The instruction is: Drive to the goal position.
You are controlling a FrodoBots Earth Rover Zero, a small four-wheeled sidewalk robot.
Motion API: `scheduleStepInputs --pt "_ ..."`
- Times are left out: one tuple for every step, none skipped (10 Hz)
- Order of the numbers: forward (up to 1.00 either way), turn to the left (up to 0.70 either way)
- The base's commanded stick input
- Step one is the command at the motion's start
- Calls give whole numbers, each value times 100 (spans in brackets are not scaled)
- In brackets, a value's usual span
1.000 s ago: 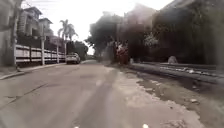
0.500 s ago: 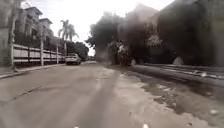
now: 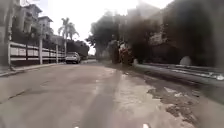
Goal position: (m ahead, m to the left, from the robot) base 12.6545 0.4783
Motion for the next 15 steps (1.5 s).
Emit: scheduleStepInputs --pt "70 23" --pt "70 12" --pt "70 5" --pt "70 7" --pt "70 4" --pt "70 3" --pt "70 8" --pt "70 12" --pt "70 -13" --pt "70 -35" --pt "70 -31" --pt "70 -10" --pt "70 12" --pt "70 10" --pt "70 3"
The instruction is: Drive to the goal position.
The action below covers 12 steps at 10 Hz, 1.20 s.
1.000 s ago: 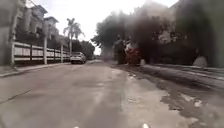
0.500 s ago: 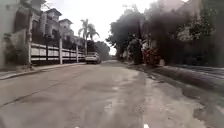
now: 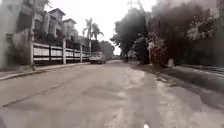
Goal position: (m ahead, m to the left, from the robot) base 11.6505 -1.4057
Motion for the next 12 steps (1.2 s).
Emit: scheduleStepInputs --pt "70 3" --pt "70 2" --pt "70 2" --pt "70 1" --pt "70 0" --pt "70 0" --pt "70 0" --pt "70 0" --pt "70 0" --pt "70 2" --pt "70 6" --pt "70 5"
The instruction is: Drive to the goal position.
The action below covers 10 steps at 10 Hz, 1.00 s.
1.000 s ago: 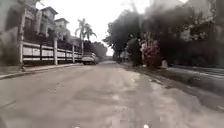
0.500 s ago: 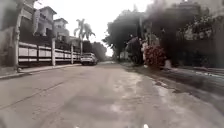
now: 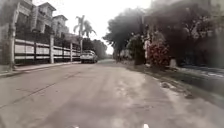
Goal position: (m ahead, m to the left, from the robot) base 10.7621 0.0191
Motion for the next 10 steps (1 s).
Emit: scheduleStepInputs --pt "70 -6" --pt "70 -28" --pt "70 -6" --pt "70 1" --pt "70 12" --pt "70 10" --pt "70 10" --pt "70 10" --pt "70 10" --pt "70 10"
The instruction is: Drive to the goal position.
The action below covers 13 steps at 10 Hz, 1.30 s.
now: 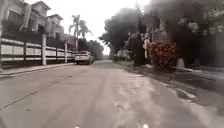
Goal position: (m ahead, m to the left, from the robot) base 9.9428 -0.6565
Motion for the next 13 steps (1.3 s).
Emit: scheduleStepInputs --pt "70 10" --pt "70 10" --pt "70 9" --pt "70 10" --pt "70 -15" --pt "70 -31" --pt "70 -27" --pt "70 -5" --pt "70 6" --pt "70 3" --pt "70 0" --pt "70 0" --pt "70 -18"
